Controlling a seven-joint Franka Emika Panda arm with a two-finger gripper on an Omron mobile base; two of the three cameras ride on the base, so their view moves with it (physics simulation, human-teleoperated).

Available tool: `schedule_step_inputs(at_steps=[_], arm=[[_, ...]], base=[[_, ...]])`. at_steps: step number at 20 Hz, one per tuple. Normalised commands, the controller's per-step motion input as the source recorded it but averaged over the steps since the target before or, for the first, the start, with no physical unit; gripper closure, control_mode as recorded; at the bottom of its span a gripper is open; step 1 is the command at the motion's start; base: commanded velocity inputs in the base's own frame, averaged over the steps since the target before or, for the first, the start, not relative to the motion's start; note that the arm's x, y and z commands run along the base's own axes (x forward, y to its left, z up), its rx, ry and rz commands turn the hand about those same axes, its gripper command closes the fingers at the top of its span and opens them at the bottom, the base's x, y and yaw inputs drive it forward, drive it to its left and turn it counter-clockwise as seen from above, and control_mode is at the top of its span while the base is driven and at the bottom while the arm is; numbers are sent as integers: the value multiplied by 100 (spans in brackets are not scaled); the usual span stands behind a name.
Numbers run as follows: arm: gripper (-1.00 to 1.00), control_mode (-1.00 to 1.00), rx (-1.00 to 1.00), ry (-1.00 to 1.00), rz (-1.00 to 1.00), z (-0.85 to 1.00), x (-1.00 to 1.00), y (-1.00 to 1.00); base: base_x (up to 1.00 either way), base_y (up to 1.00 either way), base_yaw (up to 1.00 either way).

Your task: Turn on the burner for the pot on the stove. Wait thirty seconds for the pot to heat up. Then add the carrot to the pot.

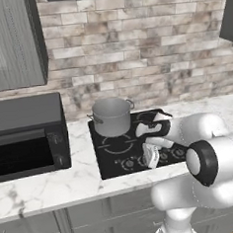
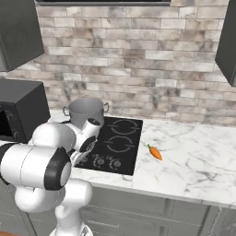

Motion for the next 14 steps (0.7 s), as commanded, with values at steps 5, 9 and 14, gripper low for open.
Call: schedule_step_inputs(at_steps=[5,9,14], arm=[[-100,-100,-4,-13,0,100,0,0],[-100,-100,-3,-6,0,100,0,-3],[-100,-100,0,0,0,100,0,-11]], base=[[0,0,0],[0,0,0],[0,0,0]])
